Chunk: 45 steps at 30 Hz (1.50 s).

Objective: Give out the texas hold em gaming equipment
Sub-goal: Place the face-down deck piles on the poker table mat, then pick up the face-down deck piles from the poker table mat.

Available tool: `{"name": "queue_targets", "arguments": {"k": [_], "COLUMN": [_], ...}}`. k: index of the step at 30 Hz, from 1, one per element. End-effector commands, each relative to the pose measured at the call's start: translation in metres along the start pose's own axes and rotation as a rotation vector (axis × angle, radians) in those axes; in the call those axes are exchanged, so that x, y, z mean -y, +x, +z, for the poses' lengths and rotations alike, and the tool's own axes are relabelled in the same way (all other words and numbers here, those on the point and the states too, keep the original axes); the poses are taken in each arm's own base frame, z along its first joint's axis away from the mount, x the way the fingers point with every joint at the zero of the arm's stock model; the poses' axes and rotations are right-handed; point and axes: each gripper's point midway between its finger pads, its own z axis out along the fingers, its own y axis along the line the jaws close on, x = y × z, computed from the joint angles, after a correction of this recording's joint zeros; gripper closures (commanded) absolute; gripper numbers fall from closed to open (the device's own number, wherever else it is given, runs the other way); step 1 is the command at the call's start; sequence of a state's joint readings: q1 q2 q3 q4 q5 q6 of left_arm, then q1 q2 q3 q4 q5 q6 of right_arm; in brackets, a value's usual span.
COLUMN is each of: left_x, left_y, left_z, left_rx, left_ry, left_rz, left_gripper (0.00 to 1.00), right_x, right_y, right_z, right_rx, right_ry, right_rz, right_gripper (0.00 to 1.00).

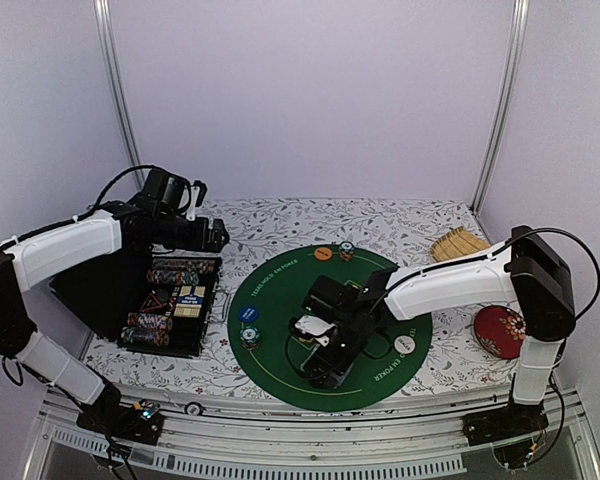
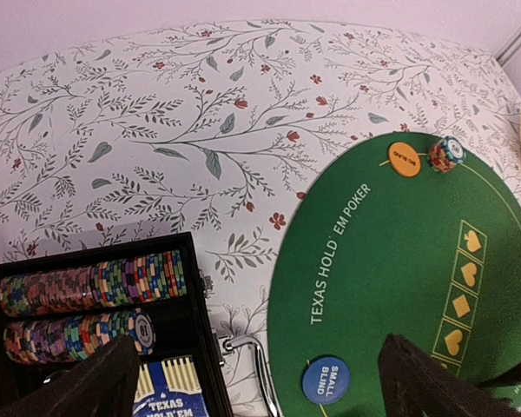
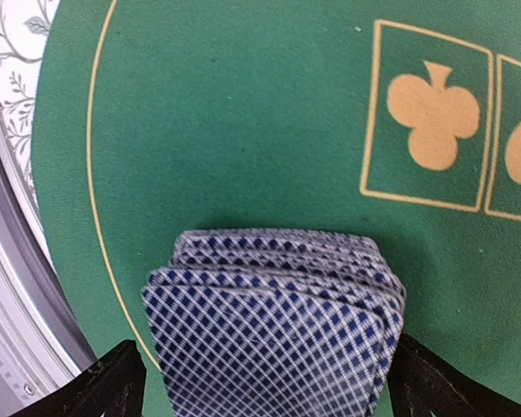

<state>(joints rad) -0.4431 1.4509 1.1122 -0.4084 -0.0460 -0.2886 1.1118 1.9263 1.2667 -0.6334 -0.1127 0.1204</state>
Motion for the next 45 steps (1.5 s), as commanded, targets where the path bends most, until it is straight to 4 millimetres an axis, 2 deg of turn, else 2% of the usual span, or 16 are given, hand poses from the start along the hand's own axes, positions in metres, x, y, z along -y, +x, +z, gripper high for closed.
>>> {"name": "queue_targets", "arguments": {"k": [1, 4, 8, 11, 15, 18, 20, 22, 24, 27, 30, 33, 37, 45], "left_x": [0.001, 0.004, 0.009, 0.020, 0.044, 0.072, 0.094, 0.113, 0.133, 0.163, 0.176, 0.183, 0.189, 0.189], "left_y": [0.003, 0.004, 0.003, -0.001, 0.005, 0.019, 0.032, 0.047, 0.063, 0.090, 0.112, 0.120, 0.123, 0.132], "left_z": [-0.005, -0.006, -0.007, -0.012, -0.021, -0.025, -0.027, -0.027, -0.028, -0.027, -0.019, -0.012, -0.009, -0.001], "left_rx": [0.002, 0.000, 0.003, 0.017, 0.017, -0.011, -0.048, -0.087, -0.117, -0.174, -0.243, -0.280, -0.287, -0.318], "left_ry": [0.009, 0.021, 0.035, 0.051, 0.094, 0.164, 0.239, 0.299, 0.362, 0.459, 0.474, 0.486, 0.503, 0.498], "left_rz": [-0.015, -0.021, -0.019, -0.007, 0.038, 0.082, 0.107, 0.122, 0.135, 0.142, 0.138, 0.129, 0.127, 0.140], "left_gripper": [0.02, 0.02, 0.03, 0.03, 0.02, 0.02, 0.02, 0.02, 0.02, 0.02, 0.04, 0.05, 0.05, 0.05], "right_x": [0.011, 0.007, -0.001, 0.002, 0.001, 0.002, 0.002, -0.009, -0.014, -0.006, -0.007, -0.009, -0.020, -0.015], "right_y": [0.024, 0.011, -0.026, -0.041, -0.045, -0.043, -0.034, -0.028, -0.022, -0.006, 0.008, 0.018, 0.024, 0.031], "right_z": [-0.003, -0.022, -0.063, -0.089, -0.125, -0.154, -0.166, -0.170, -0.162, -0.122, -0.081, -0.052, -0.036, -0.011], "right_rx": [-0.032, 0.072, 0.296, 0.416, 0.598, 0.803, 0.906, 0.938, 0.905, 0.758, 0.613, 0.512, 0.452, 0.373], "right_ry": [0.074, 0.118, 0.125, 0.166, 0.173, 0.156, 0.110, 0.035, 0.003, 0.024, 0.008, -0.003, -0.037, -0.007], "right_rz": [0.037, -0.008, -0.090, -0.141, -0.176, -0.147, -0.089, -0.114, -0.128, -0.115, -0.098, -0.113, -0.165, -0.163], "right_gripper": [0.01, 0.01, 0.01, 0.01, 0.01, 0.01, 0.01, 0.01, 0.01, 0.01, 0.01, 0.01, 0.01, 0.01]}}
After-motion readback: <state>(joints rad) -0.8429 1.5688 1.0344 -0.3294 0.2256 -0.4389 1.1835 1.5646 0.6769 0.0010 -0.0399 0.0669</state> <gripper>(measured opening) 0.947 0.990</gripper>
